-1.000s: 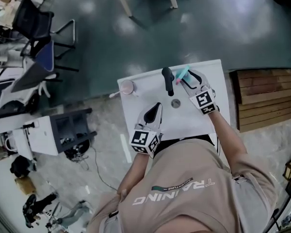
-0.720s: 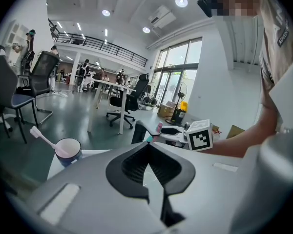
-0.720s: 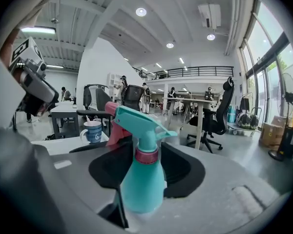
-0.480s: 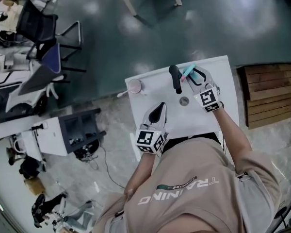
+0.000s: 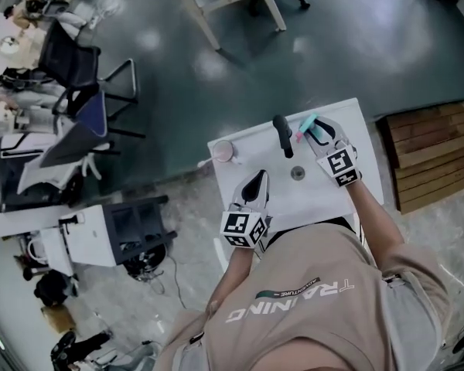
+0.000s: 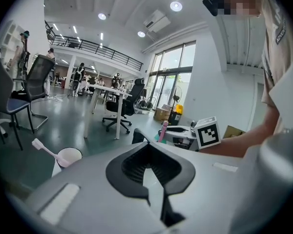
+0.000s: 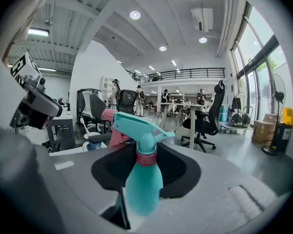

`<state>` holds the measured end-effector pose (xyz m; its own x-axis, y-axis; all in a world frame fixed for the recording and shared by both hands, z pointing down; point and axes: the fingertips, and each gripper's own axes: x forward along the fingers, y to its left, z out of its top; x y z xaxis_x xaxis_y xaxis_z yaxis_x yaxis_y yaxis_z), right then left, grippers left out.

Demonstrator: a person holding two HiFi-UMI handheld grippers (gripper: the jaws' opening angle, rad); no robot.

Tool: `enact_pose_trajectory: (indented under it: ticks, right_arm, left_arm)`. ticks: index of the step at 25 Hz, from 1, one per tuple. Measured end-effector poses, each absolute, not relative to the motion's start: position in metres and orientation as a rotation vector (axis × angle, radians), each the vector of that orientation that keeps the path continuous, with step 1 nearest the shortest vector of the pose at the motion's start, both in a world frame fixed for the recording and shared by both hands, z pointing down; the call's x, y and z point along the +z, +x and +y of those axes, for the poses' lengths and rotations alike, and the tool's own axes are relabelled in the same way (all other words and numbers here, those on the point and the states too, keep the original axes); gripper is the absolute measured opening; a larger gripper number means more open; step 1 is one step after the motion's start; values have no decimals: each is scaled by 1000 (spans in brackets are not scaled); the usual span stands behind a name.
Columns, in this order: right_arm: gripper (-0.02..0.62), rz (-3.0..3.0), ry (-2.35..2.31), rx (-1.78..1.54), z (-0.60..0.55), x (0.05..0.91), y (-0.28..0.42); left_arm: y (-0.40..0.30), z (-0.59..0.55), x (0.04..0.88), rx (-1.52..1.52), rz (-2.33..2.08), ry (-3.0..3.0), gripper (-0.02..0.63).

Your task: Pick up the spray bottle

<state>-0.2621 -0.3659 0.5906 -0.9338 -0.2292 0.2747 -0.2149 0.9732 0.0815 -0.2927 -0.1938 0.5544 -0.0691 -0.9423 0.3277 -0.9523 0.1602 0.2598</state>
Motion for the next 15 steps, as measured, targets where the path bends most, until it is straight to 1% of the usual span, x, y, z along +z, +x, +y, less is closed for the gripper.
enact_pose_trajectory:
  ticks: [6,12,15]
  right_arm:
    - [133,-2869,363,-66,-361,553,-244]
    - [133,-2926,383,-136,-353,503,-232]
    - [133,-2964,401,-109,-351,484,-227]
  left_arm:
    - [-303,-197,541,-30,-2084,1814,14]
    - [-311,-205,518,-71,-2113,1866,14]
    - [-313,-207,509,-66,-2123,1894,14]
